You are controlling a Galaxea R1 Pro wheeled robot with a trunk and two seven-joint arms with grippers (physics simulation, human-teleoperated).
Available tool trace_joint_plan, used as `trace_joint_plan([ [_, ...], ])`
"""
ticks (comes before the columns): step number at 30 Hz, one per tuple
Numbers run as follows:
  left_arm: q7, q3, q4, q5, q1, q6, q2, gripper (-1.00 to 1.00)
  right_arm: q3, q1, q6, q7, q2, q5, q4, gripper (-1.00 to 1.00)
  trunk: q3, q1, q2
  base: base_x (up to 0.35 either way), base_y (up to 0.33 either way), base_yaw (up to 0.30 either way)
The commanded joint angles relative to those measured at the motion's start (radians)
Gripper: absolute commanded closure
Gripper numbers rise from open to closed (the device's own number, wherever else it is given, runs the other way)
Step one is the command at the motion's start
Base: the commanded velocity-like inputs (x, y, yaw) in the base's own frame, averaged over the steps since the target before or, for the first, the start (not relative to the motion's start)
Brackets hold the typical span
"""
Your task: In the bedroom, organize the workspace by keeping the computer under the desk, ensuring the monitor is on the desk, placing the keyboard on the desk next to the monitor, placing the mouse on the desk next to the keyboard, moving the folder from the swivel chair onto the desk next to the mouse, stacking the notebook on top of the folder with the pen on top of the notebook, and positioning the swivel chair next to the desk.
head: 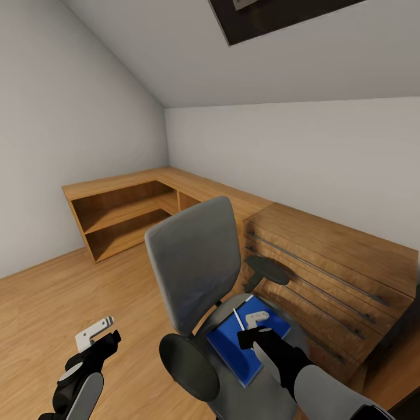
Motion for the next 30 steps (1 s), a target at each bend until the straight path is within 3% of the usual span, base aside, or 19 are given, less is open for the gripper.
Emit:
trace_joint_plan([
  [1, 0.008, -0.002, -0.001, 0.006, -0.001, 0.003, 0.001, -1.00, 0.008, -0.001, 0.004, -0.010, -0.001, -0.013, -0.002, 1.00, -0.001, 0.000, -0.001, 0.000, 0.000, 0.000],
  [5, 0.007, -0.002, 0.001, 0.006, -0.001, 0.003, 0.001, -1.00, 0.008, -0.001, 0.004, -0.010, -0.001, -0.013, -0.002, 1.00, -0.001, 0.000, -0.001, 0.000, 0.000, 0.000],
  [22, 0.006, -0.002, 0.002, 0.005, -0.001, 0.003, 0.002, -1.00, 0.003, 0.000, -0.009, -0.012, -0.011, -0.014, -0.044, 1.00, 0.052, -0.065, 0.118, -0.006, 0.000, 0.000],
  [24, 0.005, -0.003, 0.002, 0.006, -0.001, 0.004, 0.002, -1.00, -0.007, 0.000, -0.013, -0.016, -0.029, -0.017, -0.086, 1.00, 0.059, -0.073, 0.132, -0.207, 0.000, 0.000],
  [30, 0.003, -0.002, 0.002, 0.005, -0.001, 0.004, 0.003, -1.00, -0.093, 0.003, 0.018, -0.027, -0.091, -0.022, -0.274, 1.00, 0.077, -0.096, 0.174, -0.308, 0.000, 0.000],
])
